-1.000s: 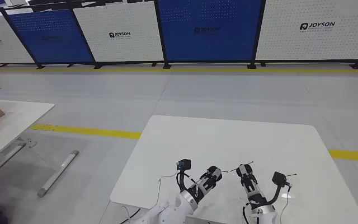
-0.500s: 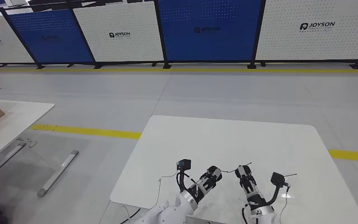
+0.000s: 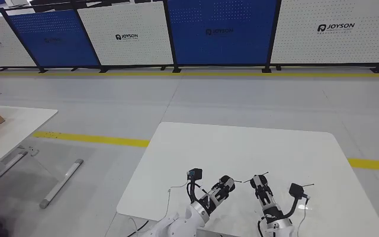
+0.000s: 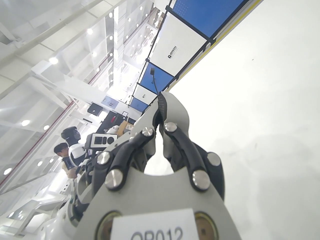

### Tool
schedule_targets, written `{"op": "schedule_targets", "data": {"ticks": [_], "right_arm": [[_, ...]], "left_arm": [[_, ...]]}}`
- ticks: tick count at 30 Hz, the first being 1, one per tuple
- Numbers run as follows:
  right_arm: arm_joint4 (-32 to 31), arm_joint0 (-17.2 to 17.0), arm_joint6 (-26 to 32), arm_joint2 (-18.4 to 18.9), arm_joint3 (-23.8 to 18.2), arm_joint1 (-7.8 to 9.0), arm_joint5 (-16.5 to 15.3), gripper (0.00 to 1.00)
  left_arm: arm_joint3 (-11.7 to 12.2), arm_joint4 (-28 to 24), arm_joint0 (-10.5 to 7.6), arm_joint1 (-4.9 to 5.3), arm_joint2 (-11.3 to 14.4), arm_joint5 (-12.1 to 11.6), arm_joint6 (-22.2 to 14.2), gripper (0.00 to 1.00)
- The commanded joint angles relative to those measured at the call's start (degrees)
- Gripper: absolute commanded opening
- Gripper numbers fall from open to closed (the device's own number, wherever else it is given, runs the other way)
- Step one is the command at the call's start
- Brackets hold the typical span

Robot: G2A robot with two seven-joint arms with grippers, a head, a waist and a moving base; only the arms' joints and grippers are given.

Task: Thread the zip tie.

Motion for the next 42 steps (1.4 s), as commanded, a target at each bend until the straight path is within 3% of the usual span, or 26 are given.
{"op": "schedule_targets", "data": {"ticks": [1, 30, 42], "right_arm": [[0.45, 0.43, 0.29, -0.12, 0.36, -0.09, 0.47, 0.00], [-0.25, 0.20, 0.05, -0.04, 0.56, -0.49, -0.79, 0.00], [-0.87, 0.61, 0.11, -0.46, 1.08, -0.74, 0.08, 0.00]], "left_arm": [[0.00, 0.00, 0.00, 0.00, 0.00, 0.00, 0.00, 0.00], [0.00, 0.00, 0.00, 0.00, 0.00, 0.00, 0.00, 0.00], [0.00, 0.00, 0.00, 0.00, 0.00, 0.00, 0.00, 0.00]]}}
